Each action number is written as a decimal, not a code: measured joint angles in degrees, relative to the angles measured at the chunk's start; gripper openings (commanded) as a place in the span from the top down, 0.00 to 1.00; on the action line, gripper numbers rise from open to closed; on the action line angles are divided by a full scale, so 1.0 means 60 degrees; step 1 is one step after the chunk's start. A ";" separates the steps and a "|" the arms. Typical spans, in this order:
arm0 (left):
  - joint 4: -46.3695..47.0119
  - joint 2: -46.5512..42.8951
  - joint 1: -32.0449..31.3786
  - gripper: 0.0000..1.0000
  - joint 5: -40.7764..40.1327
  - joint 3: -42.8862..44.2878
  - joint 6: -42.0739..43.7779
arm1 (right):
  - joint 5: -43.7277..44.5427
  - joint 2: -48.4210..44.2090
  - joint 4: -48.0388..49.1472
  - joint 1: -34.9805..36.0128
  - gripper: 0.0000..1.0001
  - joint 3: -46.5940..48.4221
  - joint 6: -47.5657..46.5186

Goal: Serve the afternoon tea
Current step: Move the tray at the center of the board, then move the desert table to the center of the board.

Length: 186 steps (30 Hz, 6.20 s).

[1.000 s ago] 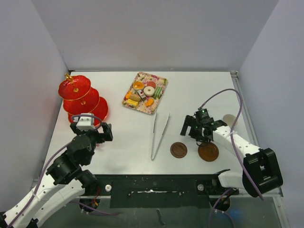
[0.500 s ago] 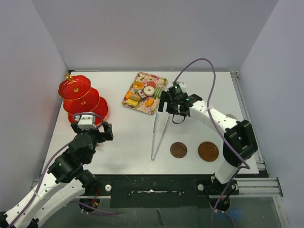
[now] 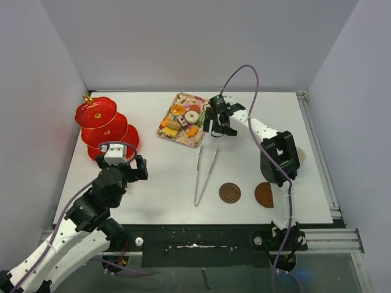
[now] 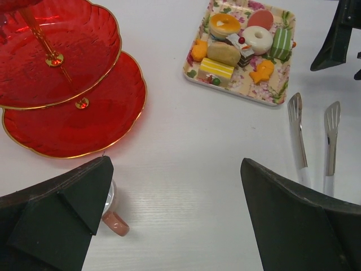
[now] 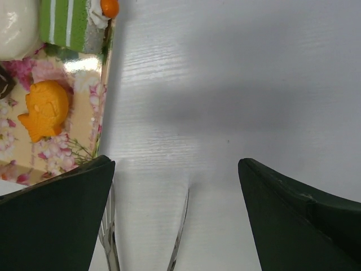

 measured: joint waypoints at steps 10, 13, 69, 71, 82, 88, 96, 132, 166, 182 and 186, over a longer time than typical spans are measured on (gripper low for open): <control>0.0149 0.0022 0.0667 0.03 0.0419 0.0000 0.0004 | -0.0925 0.1209 0.0109 -0.0572 0.02 0.1235 -0.0033; 0.0193 0.0051 0.0827 0.03 0.0543 -0.0004 0.0004 | -0.1166 0.1443 0.0153 -0.0572 0.02 0.1453 -0.0040; 0.0499 0.1807 0.1297 0.03 0.1636 -0.0025 0.0033 | 0.1067 -0.1220 0.1359 -0.3759 0.02 -0.3151 -0.2867; 0.0539 0.2295 0.1297 0.03 0.1708 0.0098 -0.0036 | 0.0794 -0.1282 0.1169 -0.3745 0.02 -0.3100 -0.2943; 0.0798 0.6867 0.2382 0.14 0.2065 0.2433 -0.0036 | -0.1770 -0.4881 0.1373 -0.3366 0.02 -0.4171 -0.2674; -0.0295 0.9668 0.2754 0.21 0.1679 0.4972 0.0543 | -0.2266 -0.6546 0.1439 -0.2983 0.02 -0.5395 -0.2335; -0.1752 0.9227 0.2575 0.21 0.2171 0.8459 0.0911 | -0.2339 -0.7909 0.1151 -0.2871 0.02 -0.6222 -0.1723; -0.2922 0.9049 0.8083 0.17 0.2987 1.1041 0.0539 | -0.2900 -0.9286 0.1100 -0.1632 0.02 -0.6765 0.0091; -0.2583 0.9745 0.8083 1.00 0.5847 1.0375 0.0233 | -0.2892 -0.9548 0.1093 -0.1632 0.02 -0.7278 0.0386; -0.2568 0.9697 0.5093 0.99 0.6324 1.0466 -0.0109 | -0.3082 -0.9551 0.1071 -0.1348 0.03 -0.7537 0.0557; -0.2025 0.9420 0.4972 0.90 0.6200 0.9847 -0.0157 | -0.2623 -0.9548 0.0725 -0.0412 0.02 -0.7643 0.1064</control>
